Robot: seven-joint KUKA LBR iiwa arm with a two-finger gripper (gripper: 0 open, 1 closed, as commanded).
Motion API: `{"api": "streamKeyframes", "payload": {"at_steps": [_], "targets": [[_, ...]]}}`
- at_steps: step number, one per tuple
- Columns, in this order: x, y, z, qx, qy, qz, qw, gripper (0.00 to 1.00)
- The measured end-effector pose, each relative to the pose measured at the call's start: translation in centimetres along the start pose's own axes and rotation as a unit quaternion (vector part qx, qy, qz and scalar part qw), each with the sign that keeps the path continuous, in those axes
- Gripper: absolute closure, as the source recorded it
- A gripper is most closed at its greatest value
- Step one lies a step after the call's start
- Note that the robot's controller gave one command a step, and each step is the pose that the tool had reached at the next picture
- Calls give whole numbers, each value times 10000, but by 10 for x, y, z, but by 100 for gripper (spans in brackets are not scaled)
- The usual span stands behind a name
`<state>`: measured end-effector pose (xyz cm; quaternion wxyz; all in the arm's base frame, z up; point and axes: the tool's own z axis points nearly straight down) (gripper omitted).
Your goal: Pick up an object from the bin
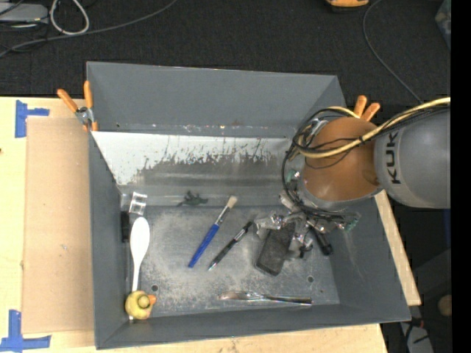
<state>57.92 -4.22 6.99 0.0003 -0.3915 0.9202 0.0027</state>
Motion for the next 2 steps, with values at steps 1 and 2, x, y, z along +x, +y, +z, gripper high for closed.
{"api": "streamKeyframes", "payload": {"at_steps": [1,2], "targets": [[0,0,0,0,0,1,10000,100],[1,3,-43,-35,24,11,10000,100]]}}
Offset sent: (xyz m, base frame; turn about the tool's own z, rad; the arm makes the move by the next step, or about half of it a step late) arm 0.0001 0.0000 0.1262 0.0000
